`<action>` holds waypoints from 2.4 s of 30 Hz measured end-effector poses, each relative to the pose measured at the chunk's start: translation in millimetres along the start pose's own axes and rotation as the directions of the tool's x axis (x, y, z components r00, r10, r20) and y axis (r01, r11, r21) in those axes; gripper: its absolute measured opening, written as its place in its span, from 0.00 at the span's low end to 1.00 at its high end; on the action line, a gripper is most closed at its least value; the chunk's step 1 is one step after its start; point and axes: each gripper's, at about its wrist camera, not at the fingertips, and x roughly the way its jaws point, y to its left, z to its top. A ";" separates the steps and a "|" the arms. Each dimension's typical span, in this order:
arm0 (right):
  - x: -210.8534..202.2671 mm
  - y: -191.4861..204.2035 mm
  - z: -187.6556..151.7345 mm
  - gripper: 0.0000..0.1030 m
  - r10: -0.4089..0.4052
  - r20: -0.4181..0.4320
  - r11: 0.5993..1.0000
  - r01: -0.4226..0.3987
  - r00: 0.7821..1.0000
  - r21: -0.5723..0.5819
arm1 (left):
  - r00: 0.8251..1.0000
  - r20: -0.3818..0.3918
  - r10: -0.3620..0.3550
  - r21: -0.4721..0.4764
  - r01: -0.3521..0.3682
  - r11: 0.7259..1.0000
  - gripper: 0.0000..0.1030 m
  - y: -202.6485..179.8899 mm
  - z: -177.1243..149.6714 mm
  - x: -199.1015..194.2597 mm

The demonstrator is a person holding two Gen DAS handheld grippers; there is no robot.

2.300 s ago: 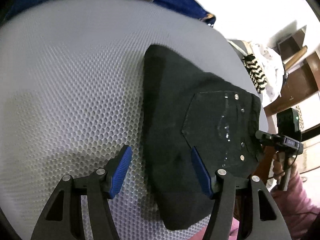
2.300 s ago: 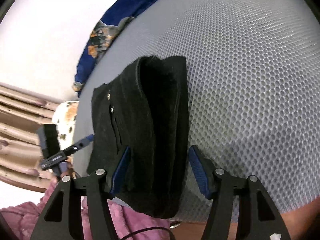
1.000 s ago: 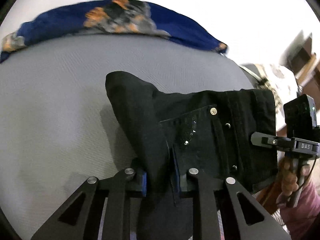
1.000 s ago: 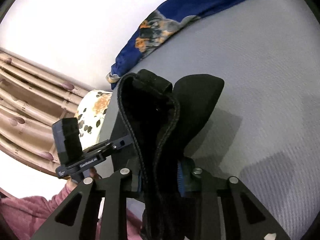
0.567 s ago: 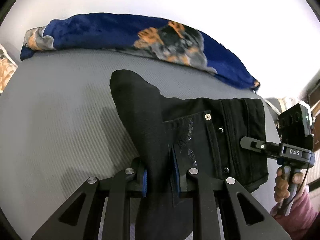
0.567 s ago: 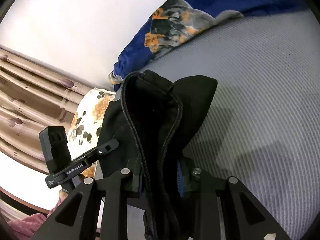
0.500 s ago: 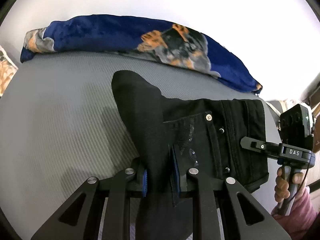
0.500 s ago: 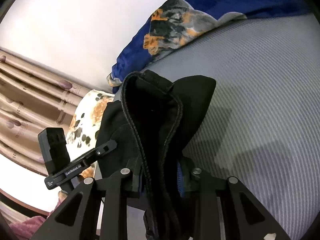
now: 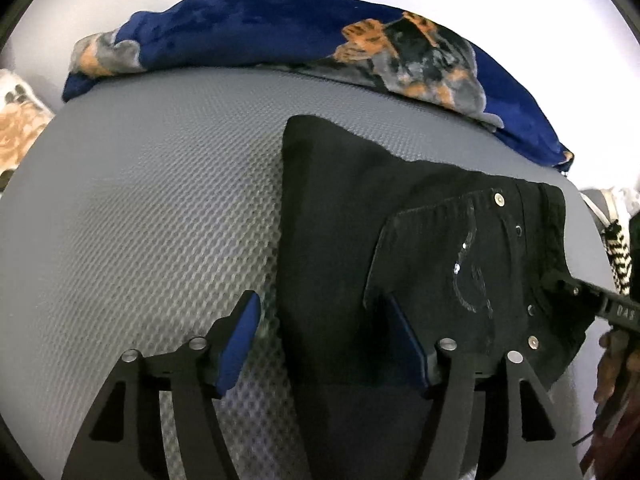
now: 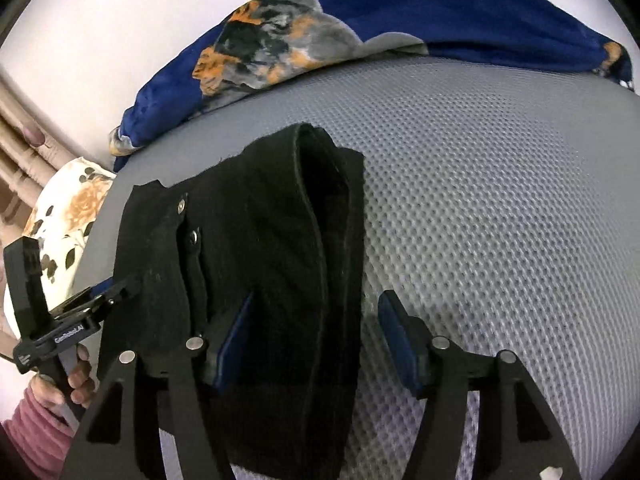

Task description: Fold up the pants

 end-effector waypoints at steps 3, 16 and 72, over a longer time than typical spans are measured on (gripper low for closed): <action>-11.9 6.0 -11.9 0.59 -0.042 0.002 0.999 0.042 0.999 0.008 | 0.995 0.026 0.100 0.015 -0.100 0.995 0.64 -6.9 -8.7 -19.5; -80.4 72.3 -71.7 0.77 -0.207 0.176 0.973 0.221 0.962 -0.065 | 0.949 0.154 0.275 0.089 -0.290 0.953 0.73 -53.6 -74.0 -112.0; -73.2 119.7 -148.1 0.96 -0.300 0.174 0.945 0.317 0.938 -0.080 | 0.946 0.056 0.319 0.091 -0.323 0.942 0.74 -62.8 -135.8 -110.4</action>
